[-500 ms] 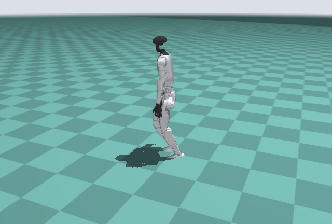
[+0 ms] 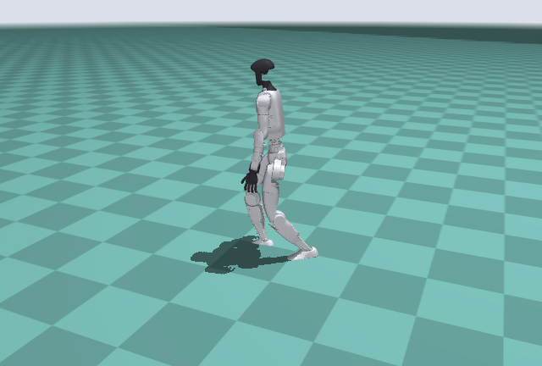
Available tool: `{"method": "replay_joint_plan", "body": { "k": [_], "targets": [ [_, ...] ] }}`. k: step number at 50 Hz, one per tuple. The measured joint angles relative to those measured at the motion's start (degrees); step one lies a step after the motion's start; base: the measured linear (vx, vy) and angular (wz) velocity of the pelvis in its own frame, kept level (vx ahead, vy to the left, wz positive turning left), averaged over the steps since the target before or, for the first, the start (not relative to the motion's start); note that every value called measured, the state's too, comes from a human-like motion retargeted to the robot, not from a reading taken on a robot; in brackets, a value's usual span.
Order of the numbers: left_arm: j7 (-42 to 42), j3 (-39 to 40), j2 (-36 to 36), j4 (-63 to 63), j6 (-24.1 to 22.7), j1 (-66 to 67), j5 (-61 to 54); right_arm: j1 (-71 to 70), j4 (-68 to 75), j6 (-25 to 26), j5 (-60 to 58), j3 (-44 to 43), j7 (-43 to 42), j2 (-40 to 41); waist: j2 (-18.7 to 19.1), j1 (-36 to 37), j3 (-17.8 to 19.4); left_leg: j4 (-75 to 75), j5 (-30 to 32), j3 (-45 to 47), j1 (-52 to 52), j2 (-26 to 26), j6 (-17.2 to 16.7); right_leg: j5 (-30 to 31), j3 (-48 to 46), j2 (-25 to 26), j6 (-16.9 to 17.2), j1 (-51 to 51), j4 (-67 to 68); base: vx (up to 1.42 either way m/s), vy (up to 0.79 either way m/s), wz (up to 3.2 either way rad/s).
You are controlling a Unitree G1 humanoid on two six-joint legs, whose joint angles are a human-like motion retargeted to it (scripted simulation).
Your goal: Walk
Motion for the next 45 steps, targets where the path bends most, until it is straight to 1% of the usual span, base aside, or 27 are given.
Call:
{"method": "replay_joint_plan", "body": {
  "k": [2,5,7,8,10,11,12,14,16,18,21,22,25,27,29,30,32,33,35,37,40,45],
  "targets": [
    [-0.13,0.48,0.09,0.00,0.06,-0.44,-1.19,-0.45,-0.15,-0.15,0.55,0.19,-0.34,-0.33,3.28,0.89,1.26,7.27,0.55,-0.74,-0.99,5.80,-1.33,0.67,-2.05,5.19,-1.37,4.55,-4.71,0.30,-0.16,-0.40],
    [-0.16,0.65,0.02,-0.40,0.04,0.01,-2.01,-0.16,-0.73,-0.50,0.91,0.60,-0.94,-0.51,4.46,1.80,1.67,18.78,3.09,-0.18,-3.89,10.84,-0.94,-1.62,-2.27,7.62,-2.92,5.78,-3.41,0.27,-0.15,-0.29],
    [-0.57,0.57,0.25,-0.83,0.32,-0.52,-2.24,-0.59,-1.26,-0.47,1.15,0.65,-1.15,-1.01,7.53,3.21,2.08,26.18,4.03,-1.67,-7.57,16.42,-0.73,-0.56,-3.74,12.85,-4.13,9.69,-9.83,0.29,-0.14,-0.38],
    [-0.61,0.49,0.21,-1.03,0.32,-0.31,-2.13,-0.42,-1.43,-0.54,1.16,0.84,-1.32,-1.04,7.96,3.77,2.25,28.75,4.17,-1.83,-8.76,17.61,-0.31,-1.44,-3.74,13.67,-4.50,10.06,-9.21,0.29,-0.11,-0.32],
    [-1.06,0.28,0.40,-1.56,0.64,-0.84,-1.70,-0.76,-1.81,-0.41,1.15,0.69,-1.51,-1.50,8.84,4.89,2.44,31.43,3.55,-2.90,-11.84,18.86,0.49,-1.23,-3.71,16.07,-4.86,13.36,-13.80,0.30,-0.09,-0.22],
    [-1.05,0.15,0.37,-1.75,0.55,-0.59,-1.44,-0.53,-1.88,-0.45,1.07,0.87,-1.69,-1.44,9.21,5.52,2.57,31.81,2.44,-3.14,-13.04,19.11,0.67,-2.00,-3.60,16.68,-4.97,13.62,-12.97,0.30,-0.07,-0.24],
    [-1.09,0.01,0.41,-1.97,0.51,-0.52,-1.13,-0.42,-1.96,-0.45,0.99,0.91,-1.84,-1.46,9.28,6.03,2.63,31.42,1.47,-3.32,-14.16,18.74,0.88,-2.53,-3.38,17.05,-4.99,14.33,-13.09,0.31,-0.05,-0.15],
    [-1.31,-0.34,0.68,-2.44,0.53,-0.88,-0.32,-0.60,-2.04,-0.35,0.77,0.59,-1.99,-1.69,8.40,6.63,2.55,27.31,0.03,-3.46,-15.94,15.62,1.27,-2.99,-2.59,16.70,-4.75,16.94,-15.89,0.34,-0.04,0.05],
    [-1.30,-0.64,0.84,-2.81,0.38,-0.82,0.44,-0.48,-1.95,-0.36,0.43,0.50,-2.06,-1.63,7.66,7.06,2.49,22.11,-0.91,-3.52,-17.14,12.64,1.29,-4.21,-1.95,15.93,-4.68,18.10,-15.93,0.32,-0.04,0.08],
    [-1.23,-0.90,0.96,-3.04,0.27,-0.68,1.15,-0.30,-1.82,-0.40,-0.03,0.44,-2.00,-1.50,6.72,7.16,2.29,16.15,-0.68,-3.61,-17.72,9.33,1.19,-5.62,-1.34,14.72,-4.65,18.80,-15.25,0.31,-0.03,0.18],
    [-0.98,-1.20,1.05,-3.01,0.12,-0.34,2.17,-0.09,-1.53,-0.48,-0.74,0.60,-1.80,-1.16,5.08,6.75,2.02,7.96,1.42,-3.94,-17.08,4.59,1.01,-7.95,-0.63,12.61,-4.60,19.64,-13.45,0.28,-0.03,0.25],
    [-0.86,-1.26,1.04,-2.95,0.12,-0.16,2.42,0.02,-1.47,-0.52,-0.93,0.70,-1.79,-0.99,4.72,6.59,2.01,6.40,2.02,-4.10,-16.81,3.57,0.92,-8.75,-0.48,12.11,-4.62,19.78,-12.44,0.23,-0.03,0.20],
    [-0.56,-1.47,0.80,-2.63,0.19,0.54,2.89,0.52,-1.44,-0.64,-1.46,1.11,-1.89,-0.44,4.49,6.41,1.92,6.52,1.87,-4.60,-16.63,2.96,0.95,-11.07,-0.27,11.60,-4.83,19.41,-8.40,0.22,-0.02,0.19],
    [-0.53,-1.42,0.86,-2.12,0.38,0.32,3.27,0.21,-1.47,-0.71,-1.92,1.30,-1.73,-0.30,2.34,5.37,2.32,1.95,3.02,-4.21,-12.99,-0.26,1.80,-12.52,0.28,9.04,-4.43,20.21,-6.12,0.24,0.00,0.40],
    [-0.46,-1.78,0.62,-1.76,0.55,0.83,3.60,0.46,-1.74,-0.84,-2.30,1.61,-1.71,-0.01,1.67,4.83,2.72,3.49,2.19,-4.40,-12.54,-0.63,2.01,-12.99,0.45,7.88,-4.18,19.20,-1.25,0.17,0.01,0.28],
    [-0.48,-1.96,0.53,-1.55,0.67,0.99,3.80,0.48,-1.94,-0.91,-2.50,1.75,-1.64,0.07,1.24,4.47,2.87,3.84,1.80,-4.47,-12.16,-1.02,2.15,-12.90,0.55,7.15,-3.95,18.53,1.34,0.19,0.03,0.37],
    [-0.80,-2.07,0.49,-0.89,1.03,0.67,4.30,-0.11,-2.40,-0.92,-2.91,1.95,-1.19,-0.05,-1.39,2.92,3.15,-0.52,3.17,-4.11,-9.32,-4.74,2.80,-11.68,1.48,3.16,-2.67,16.08,7.58,0.19,0.04,0.48],
    [-0.80,-2.42,0.35,-0.71,1.15,1.03,4.52,0.03,-2.60,-1.00,-3.02,2.07,-1.15,0.06,-1.96,2.34,3.45,0.41,2.67,-4.21,-9.15,-5.10,2.83,-11.07,1.96,2.46,-2.09,14.93,10.07,0.18,0.04,0.45],
    [-1.09,-2.54,0.36,-0.18,1.45,0.83,5.01,-0.54,-3.04,-0.96,-3.19,2.20,-0.75,-0.11,-3.36,1.03,3.21,-3.50,3.72,-4.22,-7.14,-7.23,3.12,-10.56,2.47,-0.32,-1.63,11.73,13.50,0.20,0.04,0.36],
    [-1.09,-2.90,0.18,0.12,1.59,1.35,5.30,-0.34,-3.29,-1.01,-3.24,2.35,-0.76,0.01,-3.98,0.26,3.37,-2.92,2.96,-4.05,-6.53,-7.38,3.01,-10.04,1.87,-2.23,-1.73,9.43,14.74,0.21,0.04,0.21],
    [-1.26,-2.92,0.20,0.44,1.62,1.18,5.68,-0.68,-3.55,-0.82,-3.08,2.39,-0.74,-0.28,-3.63,-0.55,2.69,-7.99,3.92,-4.05,-3.78,-7.42,2.77,-7.64,0.57,-3.24,-1.30,5.98,10.68,0.25,0.04,0.07],
    [-1.04,-3.03,0.34,0.03,1.05,1.14,6.16,-0.60,-3.20,-0.51,-3.15,1.94,-0.62,-0.49,-2.36,-0.19,1.81,-12.35,3.85,-3.59,-0.56,-5.96,2.50,-0.94,-2.04,-2.06,0.78,2.50,-1.07,0.26,0.02,-0.09]
  ]
}}
